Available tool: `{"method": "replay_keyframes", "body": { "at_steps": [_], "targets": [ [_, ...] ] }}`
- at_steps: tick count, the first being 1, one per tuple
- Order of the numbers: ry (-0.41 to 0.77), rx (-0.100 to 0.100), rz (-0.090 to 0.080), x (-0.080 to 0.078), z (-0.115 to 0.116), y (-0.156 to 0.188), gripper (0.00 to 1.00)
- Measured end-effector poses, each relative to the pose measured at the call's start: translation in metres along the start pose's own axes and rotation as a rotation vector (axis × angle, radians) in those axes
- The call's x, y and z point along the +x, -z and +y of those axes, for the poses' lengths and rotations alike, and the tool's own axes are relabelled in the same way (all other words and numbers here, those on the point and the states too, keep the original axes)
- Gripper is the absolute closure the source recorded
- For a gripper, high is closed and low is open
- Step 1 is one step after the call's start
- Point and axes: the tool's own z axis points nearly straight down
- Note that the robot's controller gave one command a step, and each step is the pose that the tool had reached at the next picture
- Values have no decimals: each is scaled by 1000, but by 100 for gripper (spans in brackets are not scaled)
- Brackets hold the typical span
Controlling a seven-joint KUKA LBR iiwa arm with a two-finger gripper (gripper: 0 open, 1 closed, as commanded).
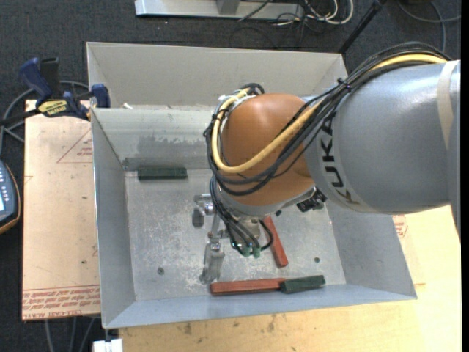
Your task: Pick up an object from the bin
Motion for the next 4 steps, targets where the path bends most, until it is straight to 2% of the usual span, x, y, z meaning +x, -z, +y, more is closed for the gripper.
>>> {"method": "replay_keyframes", "body": {
  "at_steps": [1, 2, 3, 4],
  "targets": [
    [207, 2, -1, -11, -88, -119, 0],
    [157, -2, -15, -8, -105, -140, 0],
    [158, -1, -12, -8, -106, -138, 100],
    [139, -1, -16, -23, -107, -73, 100]
  ]
}}
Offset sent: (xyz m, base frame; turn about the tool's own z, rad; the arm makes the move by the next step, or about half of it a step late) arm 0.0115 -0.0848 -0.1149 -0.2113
